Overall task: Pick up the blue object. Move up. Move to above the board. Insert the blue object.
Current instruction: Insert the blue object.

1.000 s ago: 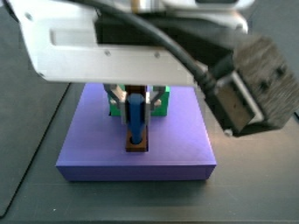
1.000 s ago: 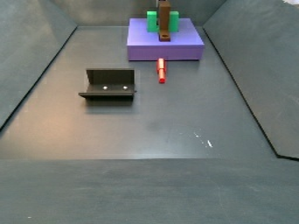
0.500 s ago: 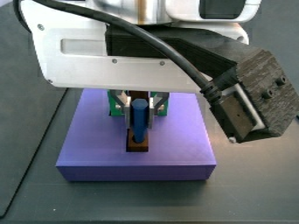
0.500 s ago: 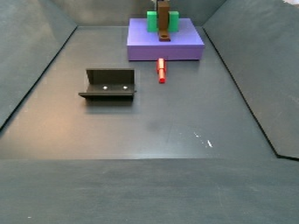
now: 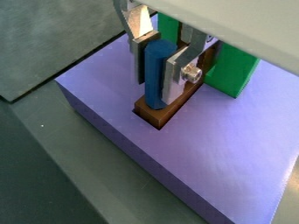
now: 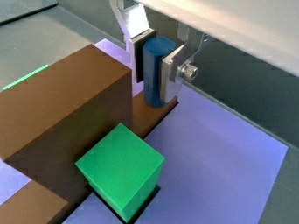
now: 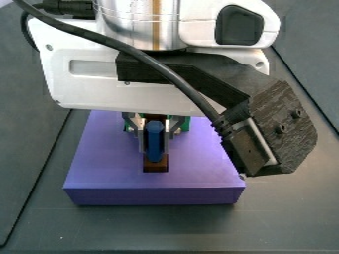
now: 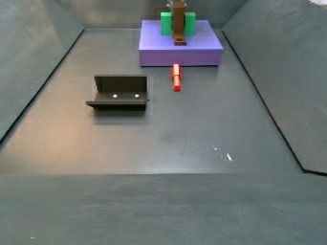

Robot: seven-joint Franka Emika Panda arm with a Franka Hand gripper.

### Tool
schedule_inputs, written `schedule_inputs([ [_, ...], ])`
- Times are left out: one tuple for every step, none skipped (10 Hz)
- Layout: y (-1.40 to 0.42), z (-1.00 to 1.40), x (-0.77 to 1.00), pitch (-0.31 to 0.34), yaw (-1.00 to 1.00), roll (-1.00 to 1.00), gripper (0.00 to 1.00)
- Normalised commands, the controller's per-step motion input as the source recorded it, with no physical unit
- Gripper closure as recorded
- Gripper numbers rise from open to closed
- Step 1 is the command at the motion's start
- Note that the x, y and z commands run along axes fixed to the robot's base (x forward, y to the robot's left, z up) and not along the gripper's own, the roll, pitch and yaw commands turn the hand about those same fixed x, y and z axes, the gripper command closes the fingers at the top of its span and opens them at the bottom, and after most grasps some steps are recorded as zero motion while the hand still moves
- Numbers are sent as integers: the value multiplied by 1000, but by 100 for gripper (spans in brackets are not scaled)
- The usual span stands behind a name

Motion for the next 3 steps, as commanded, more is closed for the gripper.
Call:
schedule_inputs([
  [-69,-431,3,0,0,64,100],
  [0,0,0,19,0,0,100],
  [0,0,0,0,0,0,100],
])
